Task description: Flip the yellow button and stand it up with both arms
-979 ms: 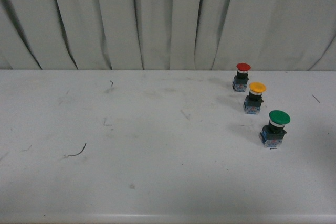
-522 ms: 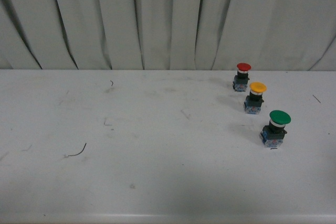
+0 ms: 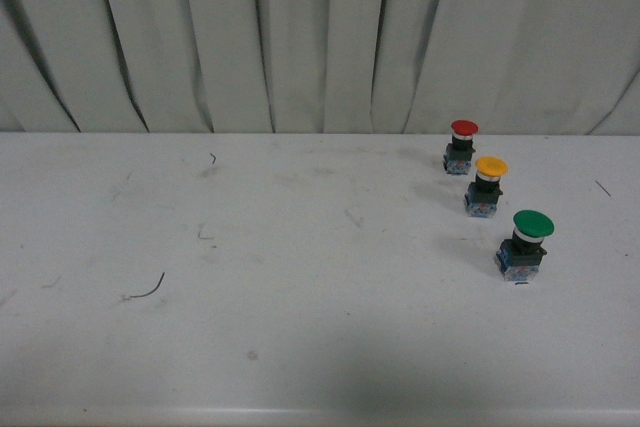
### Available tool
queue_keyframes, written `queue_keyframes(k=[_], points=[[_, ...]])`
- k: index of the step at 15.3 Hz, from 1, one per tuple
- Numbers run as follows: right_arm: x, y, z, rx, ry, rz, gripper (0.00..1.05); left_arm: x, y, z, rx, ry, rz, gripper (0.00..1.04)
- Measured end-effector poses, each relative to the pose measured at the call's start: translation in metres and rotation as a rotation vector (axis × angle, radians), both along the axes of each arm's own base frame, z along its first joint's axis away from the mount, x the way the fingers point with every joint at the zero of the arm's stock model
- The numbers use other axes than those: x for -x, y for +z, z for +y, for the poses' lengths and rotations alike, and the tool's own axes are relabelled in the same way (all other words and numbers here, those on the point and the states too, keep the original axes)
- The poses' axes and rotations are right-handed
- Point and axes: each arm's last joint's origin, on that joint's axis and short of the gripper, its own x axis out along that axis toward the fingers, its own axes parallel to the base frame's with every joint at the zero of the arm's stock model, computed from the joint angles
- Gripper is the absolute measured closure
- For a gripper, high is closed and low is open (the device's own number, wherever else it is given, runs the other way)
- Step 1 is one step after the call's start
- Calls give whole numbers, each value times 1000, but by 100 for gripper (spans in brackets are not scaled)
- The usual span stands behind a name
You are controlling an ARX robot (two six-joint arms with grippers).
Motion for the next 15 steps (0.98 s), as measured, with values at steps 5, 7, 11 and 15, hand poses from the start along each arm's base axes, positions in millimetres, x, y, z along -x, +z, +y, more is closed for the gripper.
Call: queue_keyframes(k=[5, 7, 11, 15], points=[[10, -8, 0, 0, 0, -7, 103, 0, 0, 0, 0, 0, 0, 7], [14, -5, 0, 0, 0, -24, 103, 0, 0, 0, 0, 0, 0, 7], [20, -6, 0, 0, 0, -18, 103, 0, 0, 0, 0, 0, 0, 7], [25, -6, 0, 0, 0, -16, 103, 0, 0, 0, 0, 0, 0, 7]])
